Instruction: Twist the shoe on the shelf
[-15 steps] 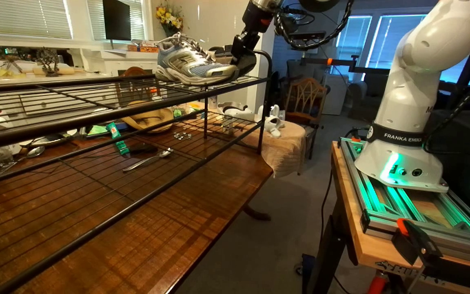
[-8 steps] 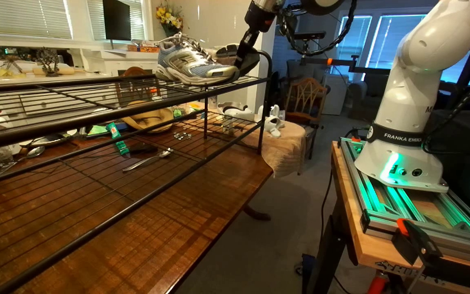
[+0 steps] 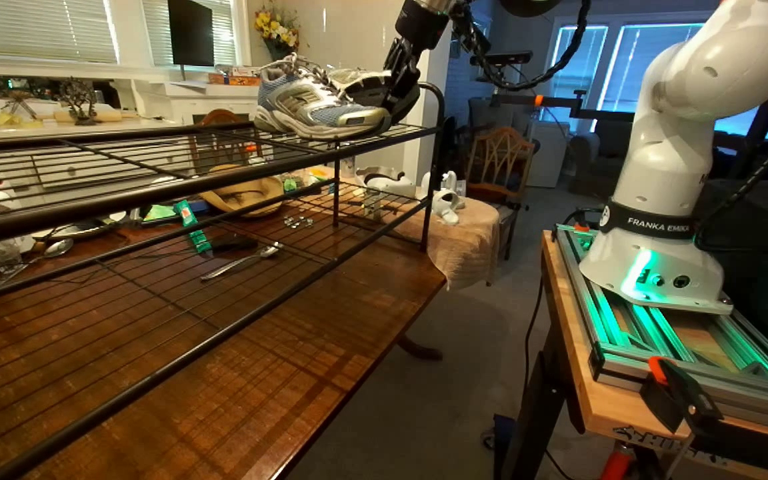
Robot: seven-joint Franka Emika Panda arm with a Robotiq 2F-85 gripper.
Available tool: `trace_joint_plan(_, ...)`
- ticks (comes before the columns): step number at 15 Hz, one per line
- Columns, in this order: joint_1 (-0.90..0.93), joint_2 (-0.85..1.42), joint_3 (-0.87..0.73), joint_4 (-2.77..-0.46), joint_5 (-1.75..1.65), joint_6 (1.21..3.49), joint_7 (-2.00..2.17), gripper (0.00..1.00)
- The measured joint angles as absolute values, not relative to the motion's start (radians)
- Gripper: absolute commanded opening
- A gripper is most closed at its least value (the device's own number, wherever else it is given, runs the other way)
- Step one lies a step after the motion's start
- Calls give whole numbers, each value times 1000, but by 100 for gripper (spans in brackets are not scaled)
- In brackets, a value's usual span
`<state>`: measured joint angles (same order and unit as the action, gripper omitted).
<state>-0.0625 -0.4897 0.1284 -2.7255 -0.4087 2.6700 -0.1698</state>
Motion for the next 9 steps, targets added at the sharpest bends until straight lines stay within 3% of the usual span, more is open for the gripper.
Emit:
trace_joint_plan(4,-15,-489,90,-2708,-421,2648,-363,100)
trace_joint_plan(9,2,-484,72,-2674,-496,2653,-504,100)
